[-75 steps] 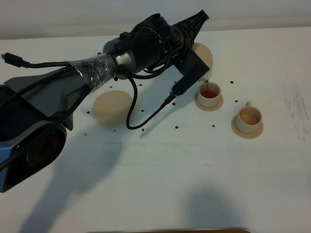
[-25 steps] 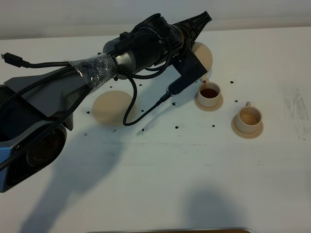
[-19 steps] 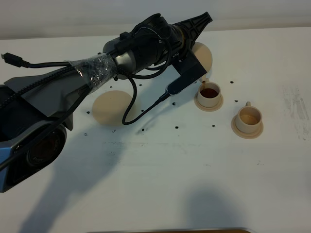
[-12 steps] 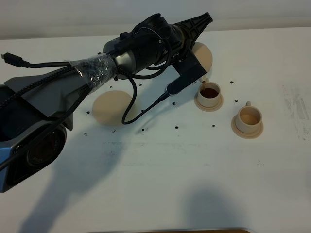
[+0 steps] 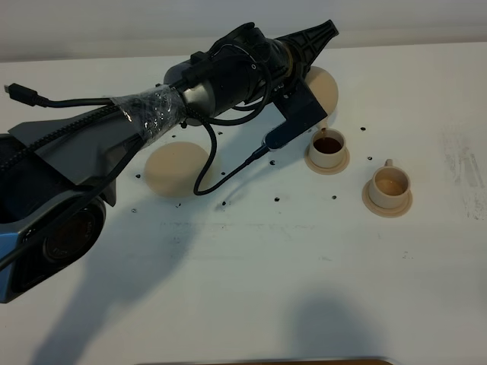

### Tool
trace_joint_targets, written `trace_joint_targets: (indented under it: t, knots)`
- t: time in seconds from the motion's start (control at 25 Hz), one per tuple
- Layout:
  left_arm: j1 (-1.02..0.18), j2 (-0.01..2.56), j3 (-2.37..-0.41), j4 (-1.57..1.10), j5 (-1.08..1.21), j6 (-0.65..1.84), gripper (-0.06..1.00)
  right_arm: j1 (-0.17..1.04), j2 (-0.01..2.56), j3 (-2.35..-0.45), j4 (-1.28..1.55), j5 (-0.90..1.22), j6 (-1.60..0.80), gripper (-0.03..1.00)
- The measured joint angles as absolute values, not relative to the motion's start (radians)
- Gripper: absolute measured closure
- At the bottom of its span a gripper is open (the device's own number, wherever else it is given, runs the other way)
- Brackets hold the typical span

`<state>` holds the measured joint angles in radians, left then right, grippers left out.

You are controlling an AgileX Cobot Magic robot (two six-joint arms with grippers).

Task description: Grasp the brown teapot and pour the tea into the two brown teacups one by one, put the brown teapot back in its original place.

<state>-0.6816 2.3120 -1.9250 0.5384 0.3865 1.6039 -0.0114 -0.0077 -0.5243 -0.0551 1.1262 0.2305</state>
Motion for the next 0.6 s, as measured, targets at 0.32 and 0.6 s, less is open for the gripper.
trace_joint_targets:
  t: [0.32, 0.6]
  knots:
    - [-0.682, 2.312, -1.925, 0.538, 0.387, 1.607, 0.86, -0.011, -0.008, -0.524, -0.055, 1.126, 0.231, 0.56]
    - [-0.682, 2.312, -1.925, 0.549, 0.38, 1.608, 0.86, -0.011, -0.008, -0.524, -0.055, 1.126, 0.231, 0.56]
